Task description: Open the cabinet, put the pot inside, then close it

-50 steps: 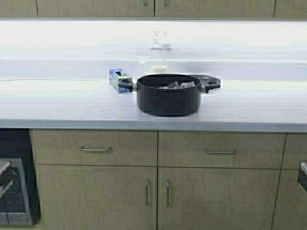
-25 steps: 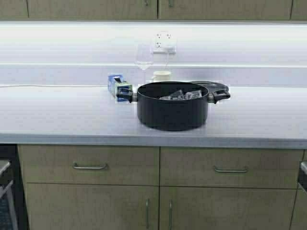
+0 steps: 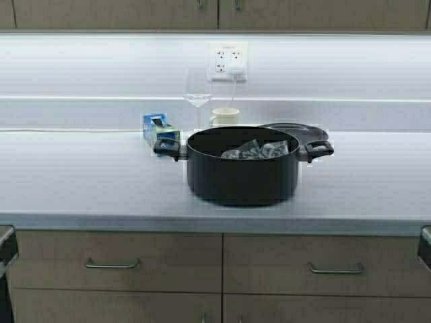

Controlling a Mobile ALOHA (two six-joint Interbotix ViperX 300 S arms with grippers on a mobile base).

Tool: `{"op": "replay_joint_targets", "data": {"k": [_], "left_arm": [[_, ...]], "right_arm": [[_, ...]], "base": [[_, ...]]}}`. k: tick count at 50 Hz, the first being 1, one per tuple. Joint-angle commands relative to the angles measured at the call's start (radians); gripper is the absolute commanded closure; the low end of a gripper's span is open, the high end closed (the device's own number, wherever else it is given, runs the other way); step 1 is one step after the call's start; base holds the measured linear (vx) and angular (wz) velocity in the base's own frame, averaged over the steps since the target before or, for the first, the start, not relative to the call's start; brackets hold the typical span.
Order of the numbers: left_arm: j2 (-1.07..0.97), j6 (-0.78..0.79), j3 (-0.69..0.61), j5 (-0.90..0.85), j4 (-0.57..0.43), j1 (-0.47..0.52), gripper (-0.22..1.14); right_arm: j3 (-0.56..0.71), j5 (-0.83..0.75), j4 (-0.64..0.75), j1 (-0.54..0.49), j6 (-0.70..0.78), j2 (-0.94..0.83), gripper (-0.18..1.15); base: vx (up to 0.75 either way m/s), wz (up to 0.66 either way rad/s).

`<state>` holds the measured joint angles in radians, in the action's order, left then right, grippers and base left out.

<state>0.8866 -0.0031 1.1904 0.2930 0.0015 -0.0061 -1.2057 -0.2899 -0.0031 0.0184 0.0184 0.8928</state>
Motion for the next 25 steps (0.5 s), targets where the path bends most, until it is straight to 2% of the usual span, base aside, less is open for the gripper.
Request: {"op": "replay_joint_targets", "data": {"k": [1, 25], "left_arm": [[-0.006, 0.003, -0.014, 0.008, 0.003, 0.000, 0.89], [-0.003, -0.005, -0.009, 0.008, 0.003, 0.000, 0.89]], "right_arm": [[0.018, -0.009, 0.000, -0.002, 0.000, -0.005, 0.92], [0.020, -0.005, 0.000, -0.002, 0.000, -0.005, 0.92]], "base": [[0.24, 0.02], [0.22, 0.06]]}}
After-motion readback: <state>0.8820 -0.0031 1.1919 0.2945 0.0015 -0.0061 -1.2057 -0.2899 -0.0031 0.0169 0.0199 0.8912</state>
